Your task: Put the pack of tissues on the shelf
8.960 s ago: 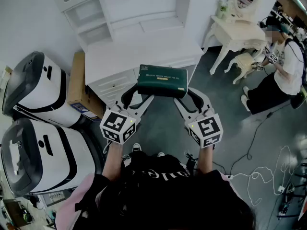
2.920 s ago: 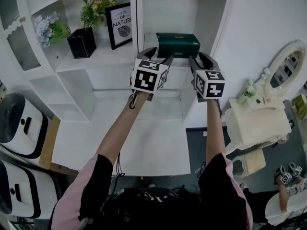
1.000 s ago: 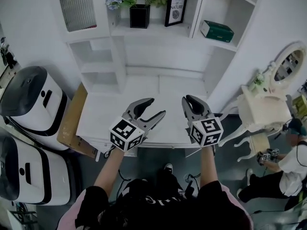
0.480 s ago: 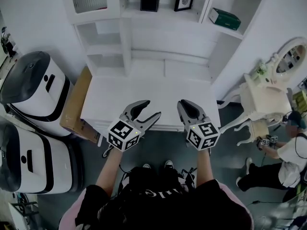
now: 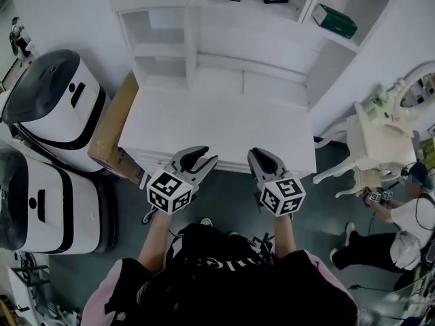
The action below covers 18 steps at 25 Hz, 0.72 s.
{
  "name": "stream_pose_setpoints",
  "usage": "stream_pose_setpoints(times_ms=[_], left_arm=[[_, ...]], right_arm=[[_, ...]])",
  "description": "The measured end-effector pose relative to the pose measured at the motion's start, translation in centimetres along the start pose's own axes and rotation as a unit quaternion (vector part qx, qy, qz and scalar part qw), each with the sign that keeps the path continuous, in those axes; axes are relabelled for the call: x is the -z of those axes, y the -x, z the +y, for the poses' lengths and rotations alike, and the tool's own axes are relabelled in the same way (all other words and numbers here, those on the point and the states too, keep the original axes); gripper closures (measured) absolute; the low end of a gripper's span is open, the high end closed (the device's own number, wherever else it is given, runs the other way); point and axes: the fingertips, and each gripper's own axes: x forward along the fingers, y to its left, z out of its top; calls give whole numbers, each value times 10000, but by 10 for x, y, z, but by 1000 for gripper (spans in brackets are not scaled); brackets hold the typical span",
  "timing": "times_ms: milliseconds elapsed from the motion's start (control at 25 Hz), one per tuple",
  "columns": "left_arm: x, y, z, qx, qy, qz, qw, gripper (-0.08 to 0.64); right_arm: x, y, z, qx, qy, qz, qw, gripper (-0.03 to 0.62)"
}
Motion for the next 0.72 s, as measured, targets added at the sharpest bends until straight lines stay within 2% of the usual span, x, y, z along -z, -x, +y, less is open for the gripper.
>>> stream_pose_setpoints(times_ms=[360,720], left_arm=[[36,13,-20,-327,249,263,9988,484],[58,10,-49,-561,520,504,9958,506]], right_arm=[[39,26,-1,-123,-127,304,9994,526],[57,49,-8,-328,-110,554,9979,532]])
